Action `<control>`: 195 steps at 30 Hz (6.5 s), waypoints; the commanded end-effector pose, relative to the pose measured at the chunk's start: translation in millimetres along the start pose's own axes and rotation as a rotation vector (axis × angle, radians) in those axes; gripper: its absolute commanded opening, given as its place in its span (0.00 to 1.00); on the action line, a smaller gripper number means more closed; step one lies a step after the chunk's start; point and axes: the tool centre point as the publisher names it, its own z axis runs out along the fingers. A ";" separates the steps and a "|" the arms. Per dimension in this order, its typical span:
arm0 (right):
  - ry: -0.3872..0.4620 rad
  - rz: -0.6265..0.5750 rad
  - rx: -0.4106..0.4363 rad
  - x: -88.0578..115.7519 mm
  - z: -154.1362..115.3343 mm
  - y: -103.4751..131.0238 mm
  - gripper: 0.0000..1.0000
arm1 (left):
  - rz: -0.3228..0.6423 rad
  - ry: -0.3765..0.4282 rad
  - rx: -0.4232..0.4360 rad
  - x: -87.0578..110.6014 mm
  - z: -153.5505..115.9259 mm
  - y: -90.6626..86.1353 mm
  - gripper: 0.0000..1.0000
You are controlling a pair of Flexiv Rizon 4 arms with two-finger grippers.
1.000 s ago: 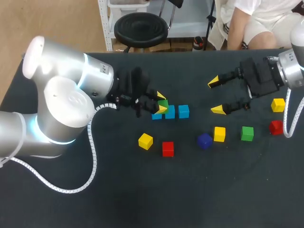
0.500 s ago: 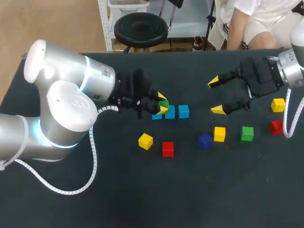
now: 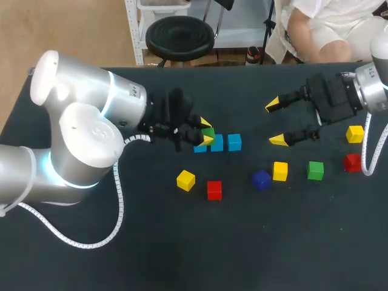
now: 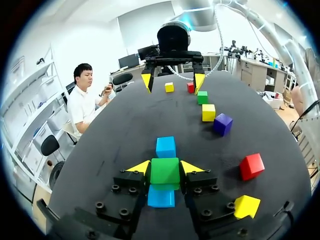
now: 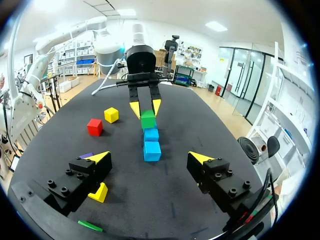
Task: Place the blue cubes, place green cubes on the blue cubes, place the yellow cubes on the green cubes, then place the red cubes on the yellow cubes, and place purple cube on the red cubes.
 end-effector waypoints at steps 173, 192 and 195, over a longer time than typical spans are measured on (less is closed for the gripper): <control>0.116 0.087 0.020 82.4 -99.5 93.9 1.00 | -0.175 -0.178 0.053 -10.4 -73.4 10.6 1.00; 0.074 0.101 0.002 107.1 -65.0 70.1 1.00 | -0.175 -0.178 0.053 -10.4 -73.4 10.6 1.00; 0.062 0.107 -0.001 109.5 -62.2 67.8 1.00 | -0.175 -0.178 0.053 -10.4 -73.4 10.6 1.00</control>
